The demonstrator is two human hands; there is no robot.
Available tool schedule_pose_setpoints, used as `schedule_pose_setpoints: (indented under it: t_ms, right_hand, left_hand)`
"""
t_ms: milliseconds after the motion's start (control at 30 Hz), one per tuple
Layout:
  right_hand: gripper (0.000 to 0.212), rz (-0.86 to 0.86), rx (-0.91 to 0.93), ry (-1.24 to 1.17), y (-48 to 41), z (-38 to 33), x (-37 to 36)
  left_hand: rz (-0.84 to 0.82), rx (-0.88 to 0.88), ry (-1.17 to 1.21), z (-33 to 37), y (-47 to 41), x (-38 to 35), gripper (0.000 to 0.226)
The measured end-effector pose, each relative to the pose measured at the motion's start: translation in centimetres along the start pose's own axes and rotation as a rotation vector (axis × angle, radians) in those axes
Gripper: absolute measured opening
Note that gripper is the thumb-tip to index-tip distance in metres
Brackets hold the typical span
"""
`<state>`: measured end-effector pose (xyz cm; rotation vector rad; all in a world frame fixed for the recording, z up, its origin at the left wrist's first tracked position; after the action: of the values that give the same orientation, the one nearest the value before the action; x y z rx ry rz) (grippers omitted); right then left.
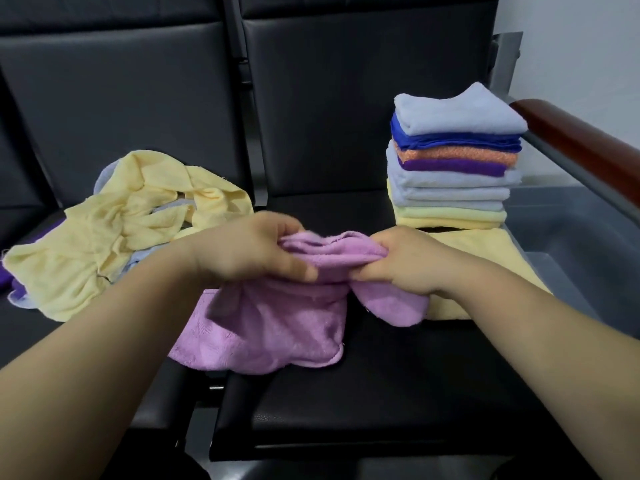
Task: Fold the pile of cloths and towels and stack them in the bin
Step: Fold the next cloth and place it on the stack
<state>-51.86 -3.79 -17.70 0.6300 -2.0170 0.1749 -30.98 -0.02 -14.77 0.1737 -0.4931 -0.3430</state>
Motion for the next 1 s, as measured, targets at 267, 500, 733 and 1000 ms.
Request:
schedule_pose_setpoints:
  t_ms: [267, 500, 733, 1000]
  right_hand:
    - [0.042, 0.026, 0.002, -0.830, 0.7, 0.3, 0.5]
    - [0.031, -0.163, 0.067, 0.001, 1.3, -1.0, -1.0]
    - [0.006, 0.078, 0.002, -0.372, 1.0, 0.1, 1.5]
    - [0.038, -0.117, 0.105, -0.340, 2.2, -2.1, 0.2]
  left_hand:
    - [-0.029, 0.065, 0.685, -1.3, -0.6, -0.8, 0.040]
    - [-0.079, 0.011, 0.894, 0.5, -0.2, -1.0, 0.029]
    - [-0.046, 0.106, -0.067, -1.7, 0.6, 0.0, 0.024]
    - [0.212, -0.091, 0.925, -0.1, 0.8, 0.1, 0.018]
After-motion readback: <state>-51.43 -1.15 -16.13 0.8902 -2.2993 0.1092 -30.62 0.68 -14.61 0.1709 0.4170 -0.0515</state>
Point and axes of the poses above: each hand's wrist, its own y-axis away from the middle knuckle, its own x-axis out of the back of the hand, z = x × y, the point moved 5 cm from there along -y, towards the middle knuckle, and after that the axes turned 13 degrees about y, right-handed, at the moved point
